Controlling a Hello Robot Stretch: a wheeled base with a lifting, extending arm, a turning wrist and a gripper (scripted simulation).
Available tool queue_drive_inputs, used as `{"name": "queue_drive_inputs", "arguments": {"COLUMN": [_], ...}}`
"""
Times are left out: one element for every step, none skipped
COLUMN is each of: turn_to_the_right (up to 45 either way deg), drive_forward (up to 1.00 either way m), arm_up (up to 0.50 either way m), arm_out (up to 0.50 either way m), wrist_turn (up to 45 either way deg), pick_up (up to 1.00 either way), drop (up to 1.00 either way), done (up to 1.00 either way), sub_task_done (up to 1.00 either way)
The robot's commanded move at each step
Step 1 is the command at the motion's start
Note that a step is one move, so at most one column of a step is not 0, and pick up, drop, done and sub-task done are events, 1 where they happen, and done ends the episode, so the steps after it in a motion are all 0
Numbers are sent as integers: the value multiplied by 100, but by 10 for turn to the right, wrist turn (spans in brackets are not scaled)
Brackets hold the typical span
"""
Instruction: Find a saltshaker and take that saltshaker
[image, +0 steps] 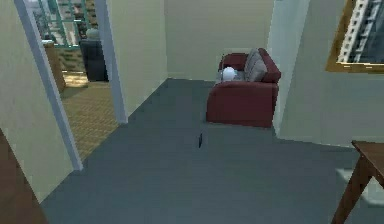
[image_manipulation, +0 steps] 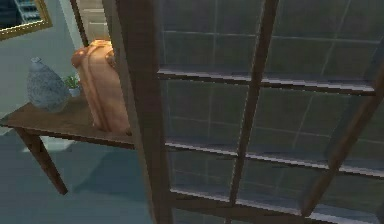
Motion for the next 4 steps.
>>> {"name": "queue_drive_inputs", "arguments": {"turn_to_the_right": [90, 0, -360, 0], "drive_forward": [0, 40, 0, 100], "arm_up": [0, 0, 0, 0], "arm_out": [0, 0, 0, 0], "wrist_turn": [0, 0, 0, 0], "pick_up": [0, 0, 0, 0], "drop": [0, 0, 0, 0], "done": [0, 0, 0, 0], "sub_task_done": [0, 0, 0, 0]}}
